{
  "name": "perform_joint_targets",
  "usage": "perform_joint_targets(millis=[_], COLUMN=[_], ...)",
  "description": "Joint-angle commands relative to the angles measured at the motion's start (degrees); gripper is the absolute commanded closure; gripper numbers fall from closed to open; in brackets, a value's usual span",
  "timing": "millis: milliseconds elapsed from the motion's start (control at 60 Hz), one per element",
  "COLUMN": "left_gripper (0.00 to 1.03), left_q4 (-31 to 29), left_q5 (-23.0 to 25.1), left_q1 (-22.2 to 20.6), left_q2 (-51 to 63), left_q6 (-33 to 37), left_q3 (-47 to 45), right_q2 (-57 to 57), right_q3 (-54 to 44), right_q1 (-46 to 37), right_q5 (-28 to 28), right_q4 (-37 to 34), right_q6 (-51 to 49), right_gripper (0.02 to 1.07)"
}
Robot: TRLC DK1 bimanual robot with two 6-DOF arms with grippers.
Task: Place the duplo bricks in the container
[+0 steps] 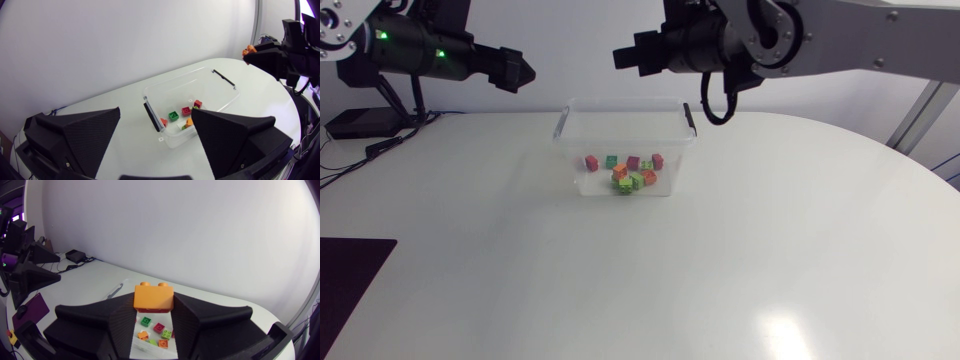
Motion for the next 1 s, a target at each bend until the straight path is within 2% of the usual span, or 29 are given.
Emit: perform_joint_targets(millis=[0, 150, 200, 250, 267, 300, 350, 683, 733, 983], left_gripper=[0.04, 0.04, 0.04, 0.04, 0.04, 0.04, 0.04, 0.04, 0.04, 0.04], left_q4=[0.7, 1.1, 1.1, 1.1, 1.1, 1.1, 1.5, 4.0, 4.4, 7.6], left_q5=[0.1, 0.1, 0.1, 0.1, 0.0, 0.0, -0.4, -0.5, -0.5, -0.4], left_q1=[0.7, 1.1, 1.4, 1.5, 1.6, 2.0, 2.5, 8.6, 9.7, 16.6], left_q2=[-3.6, -7.0, -9.0, -10.4, -11.3, -12.3, -13.9, -23.6, -25.0, -35.3], left_q6=[0.8, 0.9, 0.8, 0.8, 0.9, 0.9, 0.9, 0.9, 0.7, 1.4], left_q3=[-3.7, -6.7, -8.1, -9.4, -10.2, -11.0, -12.4, -21.5, -22.6, -30.8], right_q2=[3.5, 8.5, 10.3, 12.0, 12.9, 13.5, 14.3, 10.5, 7.7, -8.8], right_q3=[2.4, 4.3, 5.3, 6.1, 6.7, 6.9, 7.5, 3.9, 1.7, -12.3], right_q1=[0.6, 0.7, 0.7, 0.7, 0.9, 0.9, 1.0, 1.0, 1.0, -1.2], right_q5=[0.7, 0.7, 1.7, 3.6, 4.1, 4.6, 5.2, 8.8, 9.4, 12.7], right_q4=[1.6, 3.5, 3.7, 3.7, 3.2, 3.2, 2.8, 2.7, 3.1, 6.6], right_q6=[-1.1, -2.6, -2.9, -3.5, -3.7, -3.9, -4.4, -6.0, -6.4, -9.9], right_gripper=[0.88, 0.87, 0.81, 0.59, 0.43, 0.29, 0.20, 0.11, 0.07, 0.07])
